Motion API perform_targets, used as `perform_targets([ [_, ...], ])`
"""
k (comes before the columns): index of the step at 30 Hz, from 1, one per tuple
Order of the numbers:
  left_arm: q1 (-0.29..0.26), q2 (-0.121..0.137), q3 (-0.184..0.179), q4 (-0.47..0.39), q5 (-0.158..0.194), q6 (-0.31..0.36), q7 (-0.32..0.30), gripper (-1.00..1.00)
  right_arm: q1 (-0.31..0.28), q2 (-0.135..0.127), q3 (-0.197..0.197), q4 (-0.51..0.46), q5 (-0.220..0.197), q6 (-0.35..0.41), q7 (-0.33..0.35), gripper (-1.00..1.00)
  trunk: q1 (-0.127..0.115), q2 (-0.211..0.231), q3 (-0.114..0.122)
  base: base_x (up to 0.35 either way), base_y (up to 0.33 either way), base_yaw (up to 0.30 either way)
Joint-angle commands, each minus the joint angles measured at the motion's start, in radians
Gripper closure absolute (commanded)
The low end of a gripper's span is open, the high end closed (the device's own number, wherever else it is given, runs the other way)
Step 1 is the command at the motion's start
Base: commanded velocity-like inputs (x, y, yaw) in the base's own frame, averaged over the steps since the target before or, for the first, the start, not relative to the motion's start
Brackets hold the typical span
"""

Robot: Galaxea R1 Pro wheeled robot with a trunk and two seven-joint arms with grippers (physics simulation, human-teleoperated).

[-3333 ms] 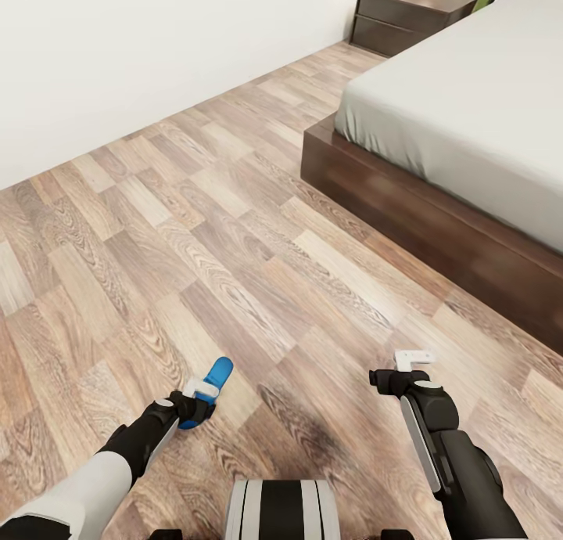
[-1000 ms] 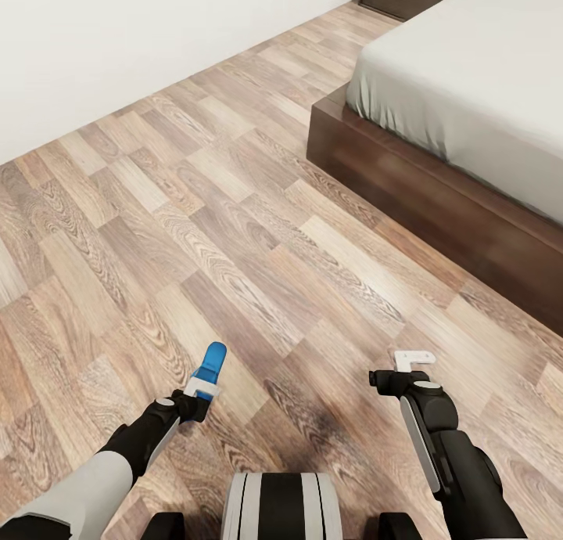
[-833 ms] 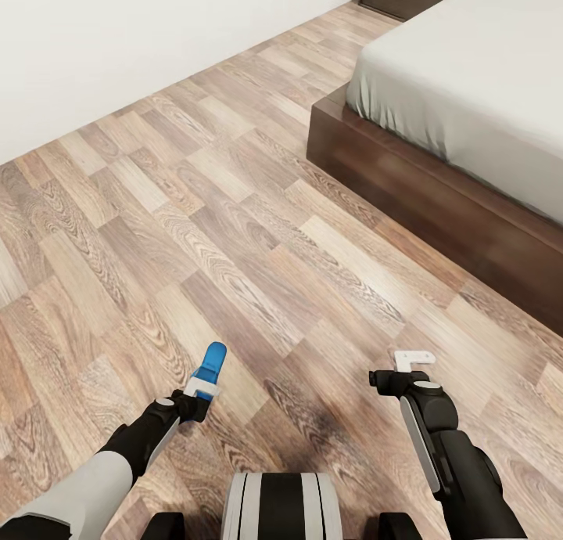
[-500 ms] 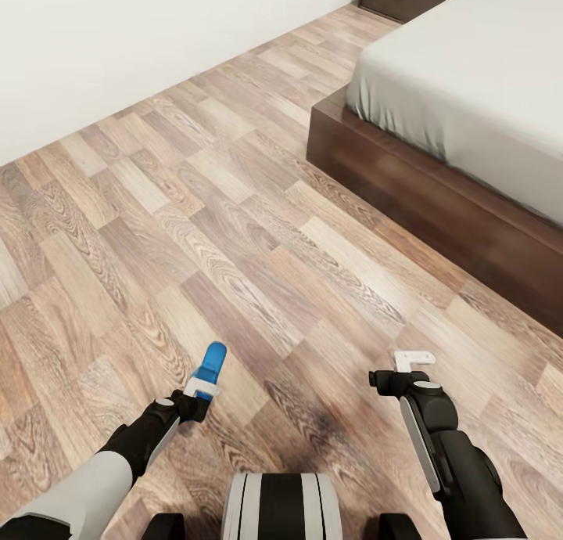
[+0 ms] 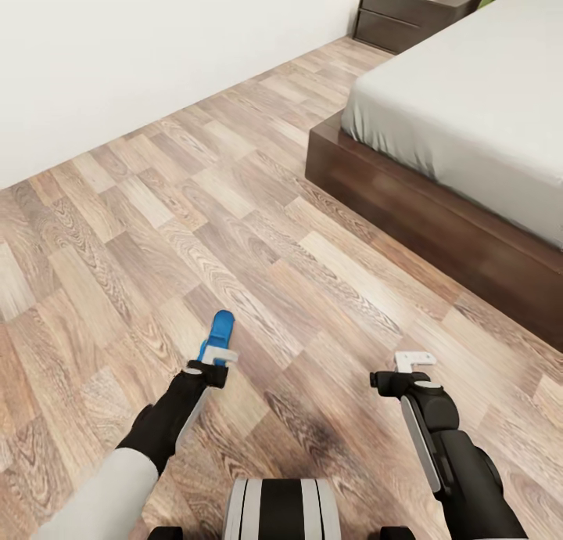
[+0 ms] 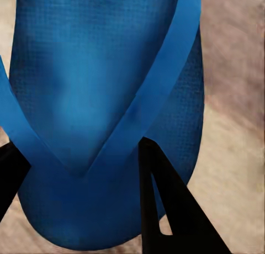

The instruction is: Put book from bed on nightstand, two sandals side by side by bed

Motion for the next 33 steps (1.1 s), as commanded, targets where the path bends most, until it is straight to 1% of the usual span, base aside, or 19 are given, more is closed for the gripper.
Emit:
perform_targets([
  [1, 0.031, -0.006, -0.002, -0.098, 0.001, 0.047, 0.022, 1.00, 0.000, 0.000, 0.000, -0.001, -0.001, 0.008, -0.002, -1.00, 0.000, 0.000, 0.003, 0.000, 0.000, 0.000],
  [2, 0.089, -0.011, -0.001, -0.267, 0.008, 0.122, 0.035, 1.00, 0.000, -0.001, -0.001, -0.001, -0.001, 0.011, -0.002, -1.00, -0.001, 0.000, 0.007, 0.000, 0.000, 0.000],
  [3, 0.127, -0.013, -0.001, -0.372, 0.010, 0.167, 0.040, 1.00, 0.000, -0.001, -0.002, 0.000, -0.001, 0.012, -0.002, -1.00, -0.001, 0.001, 0.011, 0.000, 0.000, 0.000],
  [4, 0.200, -0.016, -0.002, -0.573, 0.011, 0.255, 0.047, 1.00, 0.000, -0.002, -0.001, 0.000, 0.001, 0.012, -0.002, -1.00, -0.001, 0.001, 0.015, 0.000, 0.000, 0.000],
  [6, 0.217, -0.017, -0.002, -0.624, 0.011, 0.278, 0.048, 1.00, 0.000, -0.003, 0.000, 0.000, 0.002, 0.013, -0.002, -1.00, -0.002, 0.001, 0.023, 0.000, 0.000, 0.000],
  [12, 0.228, -0.019, -0.005, -0.655, 0.011, 0.292, 0.049, 1.00, 0.000, -0.004, 0.000, 0.001, 0.003, 0.013, -0.002, -1.00, -0.005, 0.003, 0.046, 0.000, 0.000, 0.000],
  [20, 0.231, -0.023, -0.010, -0.656, 0.013, 0.295, 0.050, 1.00, 0.000, -0.002, 0.001, 0.000, 0.002, 0.012, 0.000, -1.00, -0.009, 0.005, 0.077, 0.000, 0.000, -0.008],
  [22, 0.231, -0.023, -0.029, -0.653, 0.012, 0.295, 0.049, 1.00, 0.000, -0.002, 0.002, -0.001, 0.001, 0.013, 0.001, -1.00, -0.010, 0.005, 0.087, 0.000, 0.000, -0.232],
  [24, 0.231, -0.023, -0.035, -0.653, 0.012, 0.295, 0.049, 1.00, 0.000, -0.002, 0.001, -0.004, 0.002, 0.013, 0.001, -1.00, -0.010, 0.005, 0.097, 0.000, 0.000, -0.196],
  [33, 0.231, -0.023, -0.040, -0.653, 0.011, 0.295, 0.049, 1.00, 0.000, -0.002, 0.001, -0.006, 0.002, 0.014, 0.001, -1.00, -0.015, 0.008, 0.145, 0.000, 0.000, -0.109],
])
